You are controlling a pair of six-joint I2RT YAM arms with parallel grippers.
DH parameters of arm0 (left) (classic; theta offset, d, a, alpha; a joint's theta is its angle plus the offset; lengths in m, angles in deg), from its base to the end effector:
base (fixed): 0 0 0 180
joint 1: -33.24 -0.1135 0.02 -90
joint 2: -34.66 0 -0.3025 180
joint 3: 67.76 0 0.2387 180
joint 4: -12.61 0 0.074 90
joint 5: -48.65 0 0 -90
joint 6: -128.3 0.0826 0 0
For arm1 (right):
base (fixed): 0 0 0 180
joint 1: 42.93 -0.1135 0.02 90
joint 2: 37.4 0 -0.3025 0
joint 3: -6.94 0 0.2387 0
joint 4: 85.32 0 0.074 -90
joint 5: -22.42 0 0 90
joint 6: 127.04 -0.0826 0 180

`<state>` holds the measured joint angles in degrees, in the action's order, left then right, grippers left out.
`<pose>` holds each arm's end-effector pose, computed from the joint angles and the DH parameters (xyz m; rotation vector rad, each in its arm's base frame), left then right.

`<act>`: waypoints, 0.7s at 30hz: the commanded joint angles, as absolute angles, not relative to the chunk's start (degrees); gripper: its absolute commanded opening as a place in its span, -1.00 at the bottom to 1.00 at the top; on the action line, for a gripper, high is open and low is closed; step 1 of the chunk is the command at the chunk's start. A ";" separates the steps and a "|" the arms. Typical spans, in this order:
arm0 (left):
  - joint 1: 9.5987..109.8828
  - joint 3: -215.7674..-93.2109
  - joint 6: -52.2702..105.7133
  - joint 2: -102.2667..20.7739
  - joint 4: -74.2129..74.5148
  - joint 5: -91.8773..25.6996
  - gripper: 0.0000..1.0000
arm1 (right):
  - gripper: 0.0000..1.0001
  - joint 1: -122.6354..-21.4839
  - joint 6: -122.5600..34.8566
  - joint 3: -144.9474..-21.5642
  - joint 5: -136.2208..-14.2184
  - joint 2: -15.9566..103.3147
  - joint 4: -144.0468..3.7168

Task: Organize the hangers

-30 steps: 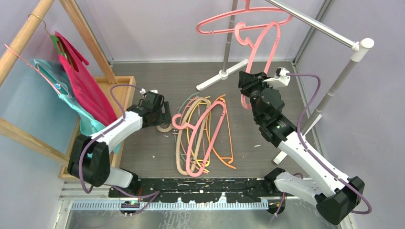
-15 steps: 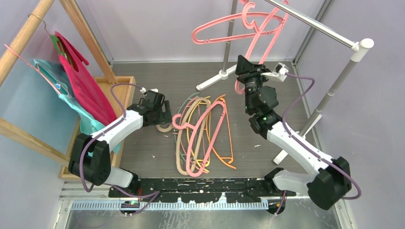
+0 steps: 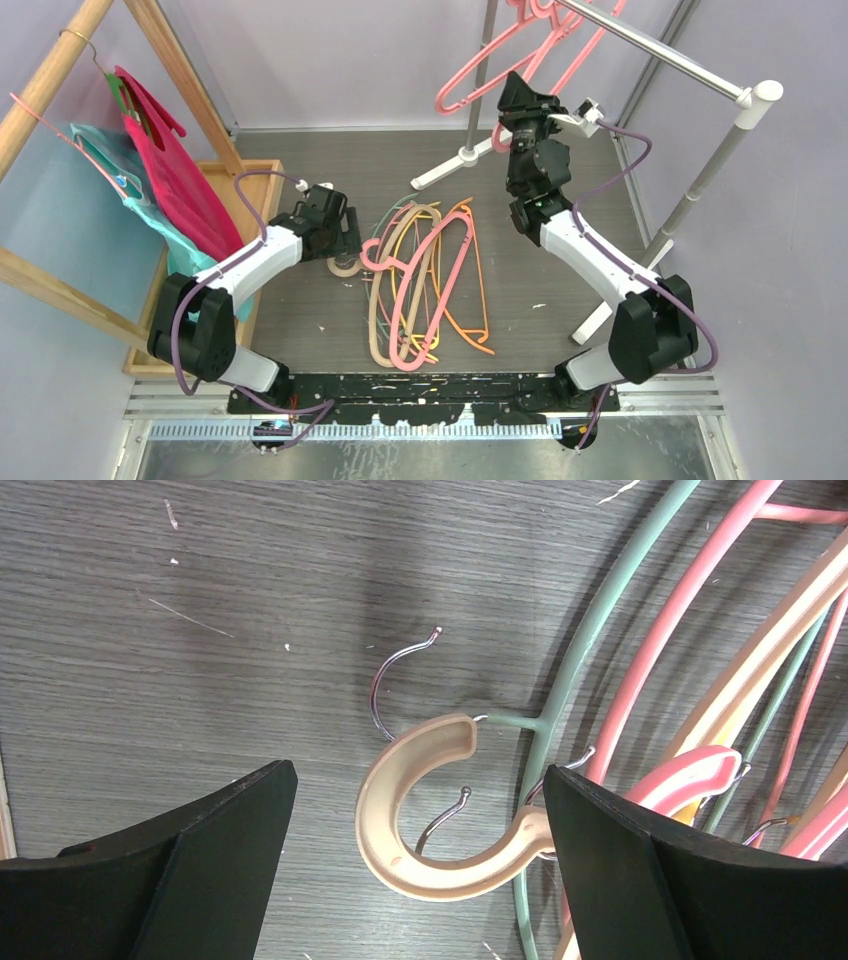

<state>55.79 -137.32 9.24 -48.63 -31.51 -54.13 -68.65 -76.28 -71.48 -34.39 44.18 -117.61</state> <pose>0.2829 -0.0977 0.2264 -0.2262 2.5333 -0.0626 0.3251 0.1064 0.4693 0.6532 0.9810 0.6965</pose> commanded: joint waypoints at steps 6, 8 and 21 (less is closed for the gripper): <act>56.00 -139.87 10.25 -48.57 -31.39 -55.55 0.96 | -0.92 -65.81 -80.67 -80.53 -35.12 51.08 -119.70; 55.98 -139.97 10.25 -48.62 -31.48 -55.58 0.96 | -0.92 -65.37 -81.87 -80.97 -35.38 52.26 -118.53; 56.01 -140.00 10.26 -49.49 -31.79 -56.38 0.96 | -0.89 -63.25 -87.44 -86.13 -40.81 59.87 -110.78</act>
<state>55.79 -137.61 9.44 -49.15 -31.89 -55.00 -63.62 -85.09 -82.01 -38.24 57.67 -115.14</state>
